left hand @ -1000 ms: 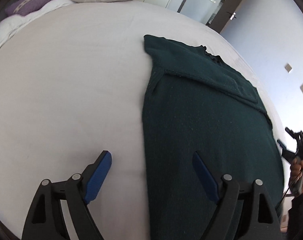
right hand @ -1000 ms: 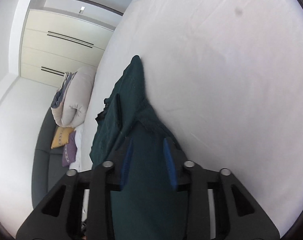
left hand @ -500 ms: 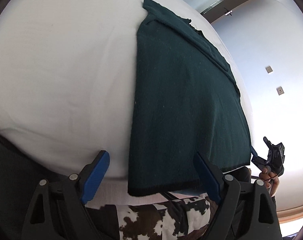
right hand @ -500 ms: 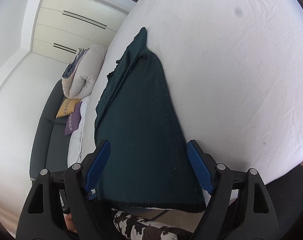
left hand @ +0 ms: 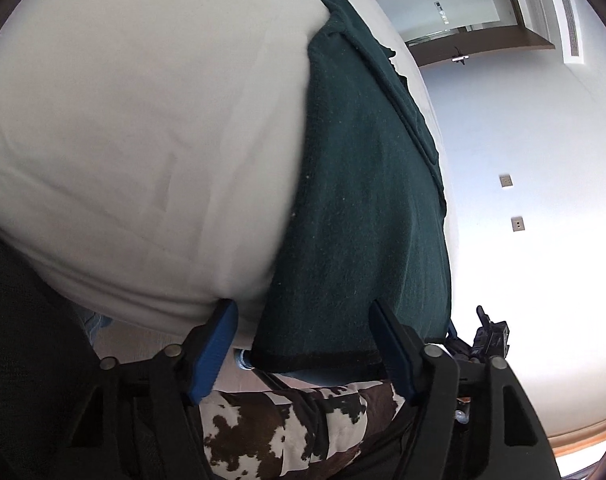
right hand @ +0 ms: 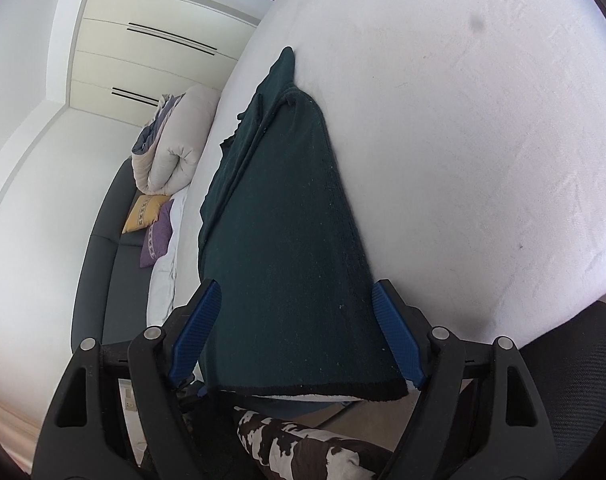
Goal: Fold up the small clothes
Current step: 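Grasp the sweater hem with both grippers and lift it toward the collar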
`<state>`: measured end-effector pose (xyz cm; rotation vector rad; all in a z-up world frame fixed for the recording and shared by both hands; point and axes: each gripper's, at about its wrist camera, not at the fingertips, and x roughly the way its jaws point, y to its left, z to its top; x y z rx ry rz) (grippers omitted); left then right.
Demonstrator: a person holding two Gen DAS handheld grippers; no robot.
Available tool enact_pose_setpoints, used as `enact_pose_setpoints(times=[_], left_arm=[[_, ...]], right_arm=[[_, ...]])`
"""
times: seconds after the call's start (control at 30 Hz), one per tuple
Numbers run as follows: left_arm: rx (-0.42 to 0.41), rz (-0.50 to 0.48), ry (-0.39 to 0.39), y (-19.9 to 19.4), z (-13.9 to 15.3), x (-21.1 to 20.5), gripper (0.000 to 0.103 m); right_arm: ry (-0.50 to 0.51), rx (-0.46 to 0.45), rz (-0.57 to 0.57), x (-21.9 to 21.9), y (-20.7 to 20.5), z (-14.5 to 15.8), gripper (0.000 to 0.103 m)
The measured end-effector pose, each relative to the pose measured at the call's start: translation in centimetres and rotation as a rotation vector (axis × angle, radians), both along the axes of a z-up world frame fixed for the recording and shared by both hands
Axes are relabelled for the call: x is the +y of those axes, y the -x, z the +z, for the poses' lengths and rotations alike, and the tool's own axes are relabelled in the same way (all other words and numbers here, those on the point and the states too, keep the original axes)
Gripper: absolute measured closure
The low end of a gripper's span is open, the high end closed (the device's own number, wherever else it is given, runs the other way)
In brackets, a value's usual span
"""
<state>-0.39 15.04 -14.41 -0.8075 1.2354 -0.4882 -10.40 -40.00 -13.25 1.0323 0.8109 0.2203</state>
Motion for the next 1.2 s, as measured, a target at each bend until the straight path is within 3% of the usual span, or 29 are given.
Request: enact_pose_setpoints(times=[0.1, 0.33, 0.37, 0.47, 0.5, 0.77, 1.0, 1.2], left_arm=[[0.029, 0.009, 0.045, 0.2, -0.8, 0.6, 0.058], [0.057, 0.016, 0.103, 0.1, -1.2, 0.3, 0.058], [0.055, 0.015, 0.1, 0.1, -1.2, 0.2, 0.062], [0.058, 0.016, 0.102, 0.2, -1.2, 0.1, 0.089], [0.056, 0.02, 0.106, 0.2, -1.2, 0.0, 0.092], [0.004, 0.062, 0.096, 0.8, 0.0, 0.2, 0.095], [-0.085, 0.059, -0.03, 1.3, 2.6, -0.3, 0.096], [-0.103, 0.048, -0.057, 1.3, 2.8, 0.0, 0.096]], right_arm=[[-0.006, 0.0, -0.001, 0.0, 0.1, -0.1, 0.026], [-0.007, 0.002, 0.01, 0.1, -0.7, 0.1, 0.026], [-0.006, 0.004, 0.011, 0.1, -0.6, 0.2, 0.026], [0.009, 0.014, 0.02, 0.0, -0.4, 0.5, 0.026], [0.019, 0.017, 0.022, 0.0, -0.2, 0.7, 0.026], [0.118, 0.095, 0.04, -0.7, 0.8, 1.5, 0.026], [0.165, 0.187, 0.105, 0.5, 0.6, 0.2, 0.028], [0.138, 0.219, 0.126, 0.8, 0.2, -1.1, 0.039]])
